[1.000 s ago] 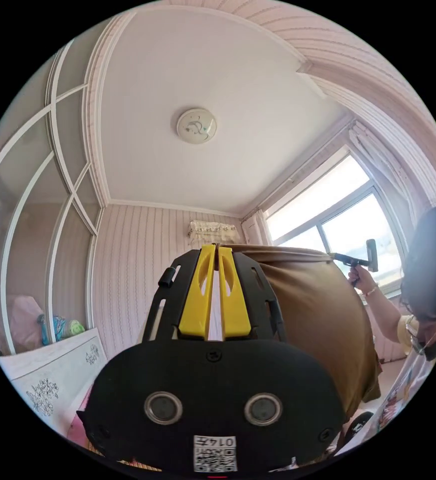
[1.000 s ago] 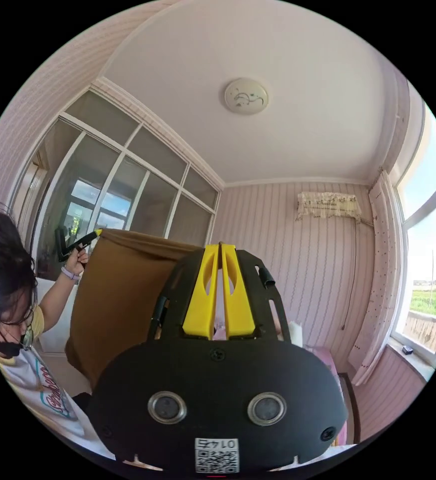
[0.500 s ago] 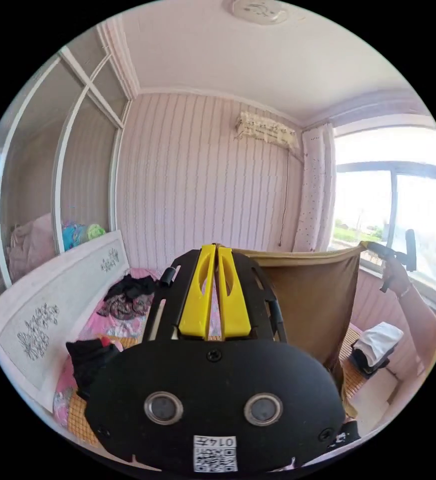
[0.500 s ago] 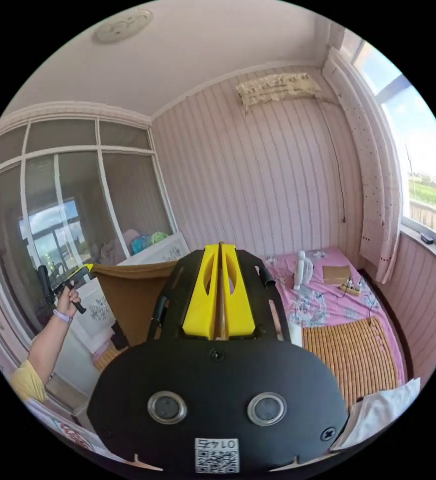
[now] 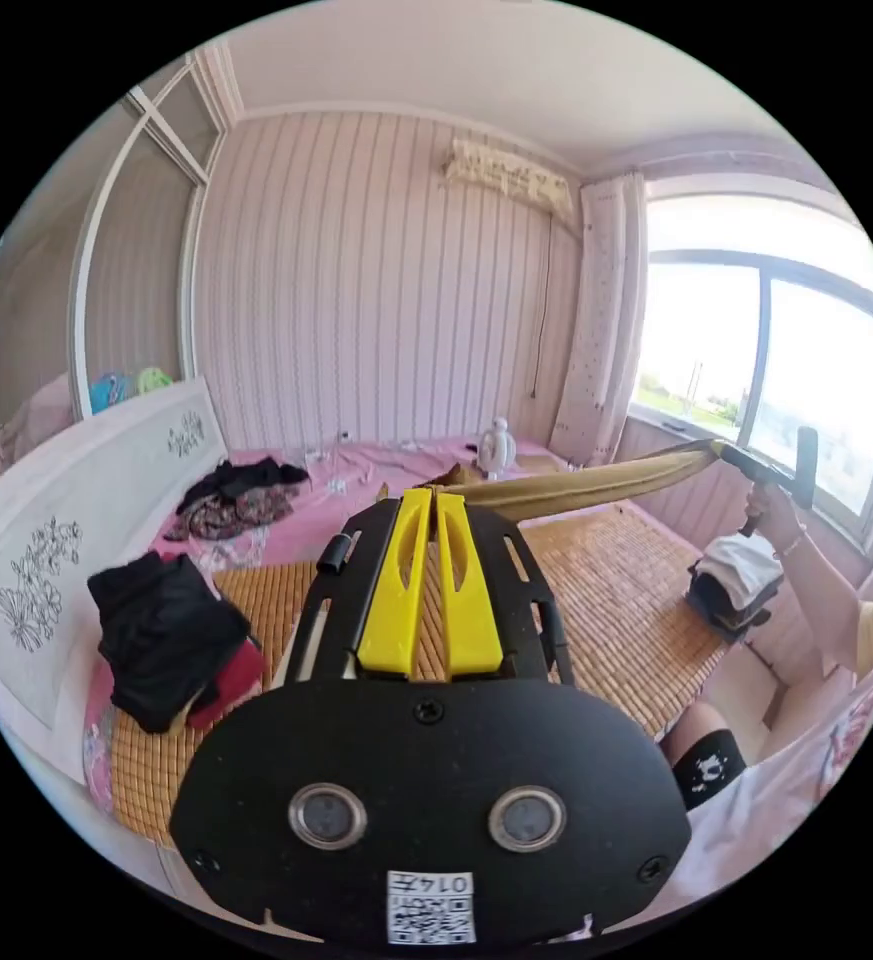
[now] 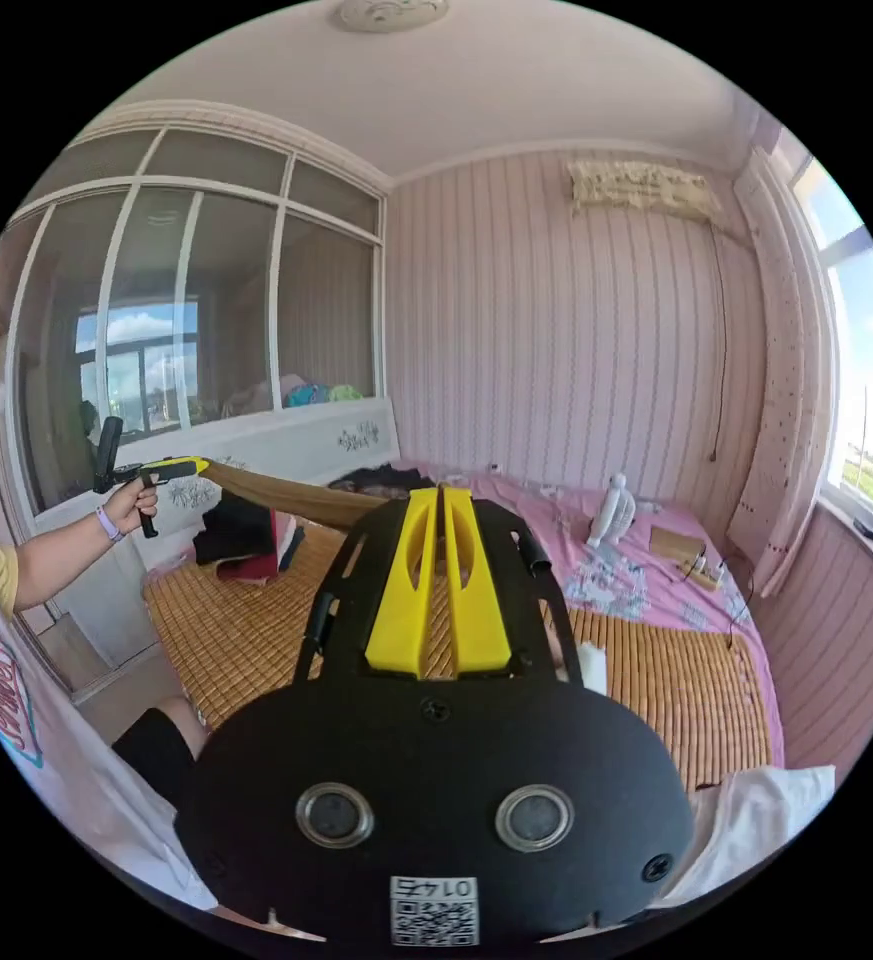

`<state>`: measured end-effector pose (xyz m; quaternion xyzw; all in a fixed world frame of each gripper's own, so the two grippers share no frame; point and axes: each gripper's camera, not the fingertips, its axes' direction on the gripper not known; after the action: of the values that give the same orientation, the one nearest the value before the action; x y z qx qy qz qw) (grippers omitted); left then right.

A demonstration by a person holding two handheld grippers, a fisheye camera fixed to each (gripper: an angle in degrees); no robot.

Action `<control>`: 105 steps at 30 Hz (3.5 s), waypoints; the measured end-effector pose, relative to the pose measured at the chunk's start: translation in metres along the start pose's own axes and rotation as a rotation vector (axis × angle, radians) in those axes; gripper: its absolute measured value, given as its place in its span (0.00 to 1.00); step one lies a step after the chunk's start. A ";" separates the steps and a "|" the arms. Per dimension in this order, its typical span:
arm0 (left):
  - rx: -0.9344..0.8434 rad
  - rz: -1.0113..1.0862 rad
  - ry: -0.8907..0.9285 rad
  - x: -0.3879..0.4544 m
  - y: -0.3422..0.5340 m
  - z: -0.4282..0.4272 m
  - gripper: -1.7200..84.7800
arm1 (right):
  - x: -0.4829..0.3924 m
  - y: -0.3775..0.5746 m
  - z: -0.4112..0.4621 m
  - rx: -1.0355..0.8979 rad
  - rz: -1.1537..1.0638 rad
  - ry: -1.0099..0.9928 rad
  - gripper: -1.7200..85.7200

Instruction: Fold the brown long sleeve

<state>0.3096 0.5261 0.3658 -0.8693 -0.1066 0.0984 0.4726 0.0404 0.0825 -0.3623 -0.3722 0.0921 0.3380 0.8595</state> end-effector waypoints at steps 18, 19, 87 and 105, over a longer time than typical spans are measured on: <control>-0.683 -0.494 0.117 0.012 0.333 0.200 0.01 | -0.012 0.360 0.163 -0.849 0.538 -0.030 0.03; -0.694 -0.489 0.112 0.013 0.334 0.202 0.01 | -0.012 0.361 0.164 -0.853 0.537 -0.030 0.03; -0.393 -0.104 0.070 0.323 0.307 0.087 0.01 | -0.152 0.399 0.007 -0.490 0.330 0.143 0.06; -0.506 0.014 0.175 0.351 0.183 0.364 0.01 | -0.017 0.303 0.266 -0.514 0.197 -0.025 0.09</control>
<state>0.5641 0.8184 -0.0078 -0.9657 -0.0804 -0.0038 0.2468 -0.1940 0.4100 -0.3423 -0.5629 0.0284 0.4370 0.7010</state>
